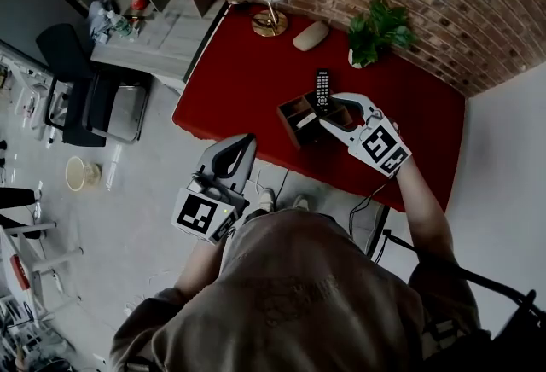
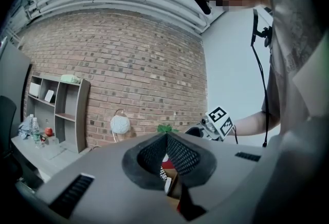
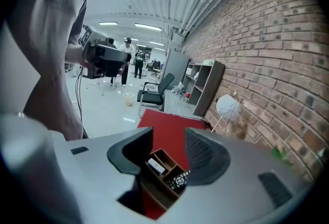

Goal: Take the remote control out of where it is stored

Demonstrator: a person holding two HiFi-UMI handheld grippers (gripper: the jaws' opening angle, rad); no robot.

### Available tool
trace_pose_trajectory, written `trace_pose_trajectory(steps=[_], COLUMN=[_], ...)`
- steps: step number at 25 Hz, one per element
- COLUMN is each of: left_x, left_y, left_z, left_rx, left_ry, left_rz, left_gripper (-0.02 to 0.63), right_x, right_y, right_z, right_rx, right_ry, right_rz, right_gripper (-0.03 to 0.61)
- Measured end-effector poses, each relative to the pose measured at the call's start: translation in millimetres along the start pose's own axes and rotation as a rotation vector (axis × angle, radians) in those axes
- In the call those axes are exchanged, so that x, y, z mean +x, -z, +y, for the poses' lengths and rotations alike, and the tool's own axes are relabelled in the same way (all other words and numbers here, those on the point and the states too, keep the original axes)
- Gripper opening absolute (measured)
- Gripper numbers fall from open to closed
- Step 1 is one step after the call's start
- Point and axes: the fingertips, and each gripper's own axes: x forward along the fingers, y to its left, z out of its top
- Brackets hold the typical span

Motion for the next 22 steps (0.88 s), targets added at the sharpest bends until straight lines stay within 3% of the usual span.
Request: trace_pose_trajectory(steps=[7,14,22], left_x=[3.6,6.0,10.1], left_y=[4.7,12.1,16.0], left_z=[-1.6,-2.2,1.5], left_rx=[-0.006,-0.019,-0.037], left_ry=[-0.005,-0.007,-0.018], left_rz=[0.012,0.029,0.04], left_gripper=[0.011,0.011,0.011], right_x=[45.4,82.5,114.6], right_y=[47.7,111.7,141.6], right_z=[14.2,34.8,33.9], right_rx=[-0.048,-0.282,-0.325], right_ry=[-0.138,-0.29,-0.37], right_rz=[0.164,0.362,0.444], right_gripper=[0.23,0.238,0.236])
